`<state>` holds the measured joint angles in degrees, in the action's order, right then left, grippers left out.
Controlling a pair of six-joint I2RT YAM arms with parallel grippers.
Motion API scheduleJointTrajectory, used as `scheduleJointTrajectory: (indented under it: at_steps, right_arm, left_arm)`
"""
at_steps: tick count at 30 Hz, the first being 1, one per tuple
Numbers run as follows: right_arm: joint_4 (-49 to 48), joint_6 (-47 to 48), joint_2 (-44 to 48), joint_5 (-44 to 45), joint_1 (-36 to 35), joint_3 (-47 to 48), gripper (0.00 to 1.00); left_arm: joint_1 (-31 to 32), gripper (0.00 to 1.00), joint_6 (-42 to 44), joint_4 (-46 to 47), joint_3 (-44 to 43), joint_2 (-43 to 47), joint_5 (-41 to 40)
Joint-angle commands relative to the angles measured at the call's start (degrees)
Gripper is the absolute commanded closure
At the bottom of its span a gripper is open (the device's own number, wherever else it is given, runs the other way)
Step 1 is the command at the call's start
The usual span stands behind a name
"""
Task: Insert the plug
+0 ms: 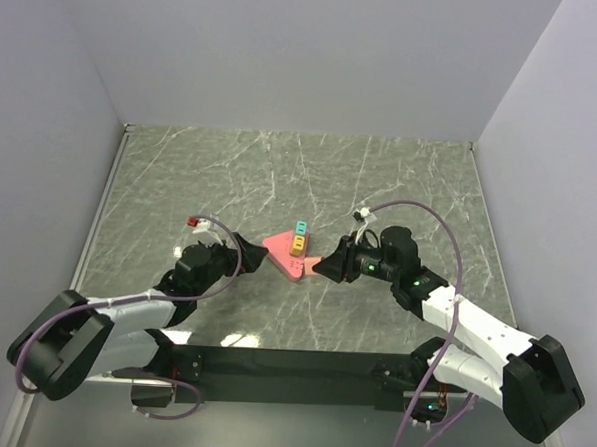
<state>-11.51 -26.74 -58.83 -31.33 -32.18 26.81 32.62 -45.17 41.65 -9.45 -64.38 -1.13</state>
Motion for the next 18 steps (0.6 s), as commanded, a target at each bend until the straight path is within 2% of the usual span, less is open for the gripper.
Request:
scheduleJointTrajectory:
  at_steps: [1, 5, 11, 18]
  right_arm:
    - [0.7, 1.34, 1.79, 1.54, 0.54, 2.2, 1.0]
    - [0.96, 1.43, 2.05, 1.89, 0.63, 1.93, 1.0]
    - [0.52, 1.25, 1.79, 1.54, 0.72, 2.11, 1.0]
    - [1.22, 1.61, 3.1, 2.5, 0.81, 2.11, 1.0]
  left_arm:
    - [-0.36, 0.05, -0.1, 1.85, -2.76, -2.41, -2.39]
    - [-0.89, 0.04, -0.18, 4.75, -3.82, -6.8, -1.52]
    - [-3.0, 0.04, -3.87, 15.64, -4.25, -16.64, 5.25]
    - [-3.27, 0.05, -5.28, 20.05, -6.28, -24.3, 7.45]
